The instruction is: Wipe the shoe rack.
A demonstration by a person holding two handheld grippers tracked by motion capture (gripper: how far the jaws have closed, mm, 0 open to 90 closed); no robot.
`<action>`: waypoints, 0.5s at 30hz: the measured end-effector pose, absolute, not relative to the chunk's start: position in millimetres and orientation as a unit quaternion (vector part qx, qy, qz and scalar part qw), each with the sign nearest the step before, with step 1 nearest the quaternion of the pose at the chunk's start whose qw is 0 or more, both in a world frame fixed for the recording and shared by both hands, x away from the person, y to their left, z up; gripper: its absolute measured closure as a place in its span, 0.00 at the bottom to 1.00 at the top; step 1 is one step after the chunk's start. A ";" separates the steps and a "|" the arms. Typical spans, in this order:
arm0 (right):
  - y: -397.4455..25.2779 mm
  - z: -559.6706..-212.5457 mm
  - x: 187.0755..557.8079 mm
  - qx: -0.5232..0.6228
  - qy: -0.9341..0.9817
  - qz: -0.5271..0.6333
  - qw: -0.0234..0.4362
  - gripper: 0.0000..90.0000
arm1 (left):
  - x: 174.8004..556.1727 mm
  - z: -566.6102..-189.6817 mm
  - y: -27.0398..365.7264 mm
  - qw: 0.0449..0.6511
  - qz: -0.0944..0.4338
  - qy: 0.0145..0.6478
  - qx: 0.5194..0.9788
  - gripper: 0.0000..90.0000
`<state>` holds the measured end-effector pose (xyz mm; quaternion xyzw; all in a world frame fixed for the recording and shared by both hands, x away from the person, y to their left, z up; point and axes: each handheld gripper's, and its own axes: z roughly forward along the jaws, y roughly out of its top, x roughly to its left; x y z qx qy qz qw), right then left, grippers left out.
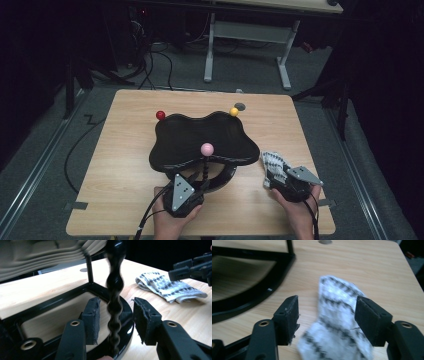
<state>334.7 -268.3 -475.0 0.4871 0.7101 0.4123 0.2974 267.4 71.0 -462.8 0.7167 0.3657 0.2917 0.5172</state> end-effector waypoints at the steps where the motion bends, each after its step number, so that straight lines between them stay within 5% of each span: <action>1: -264.5 -472.1 332.7 0.485 0.710 0.417 0.295 0.37 | 265.4 -463.7 75.9 0.518 0.289 0.366 0.717 0.63; 6: -240.3 -462.3 323.7 0.460 0.719 0.435 0.286 0.33 | 260.0 -471.4 109.0 0.534 0.249 0.368 0.720 0.59; 15: -193.8 -456.4 310.1 0.412 0.740 0.465 0.256 0.34 | 264.9 -481.3 155.8 0.531 0.264 0.412 0.692 0.59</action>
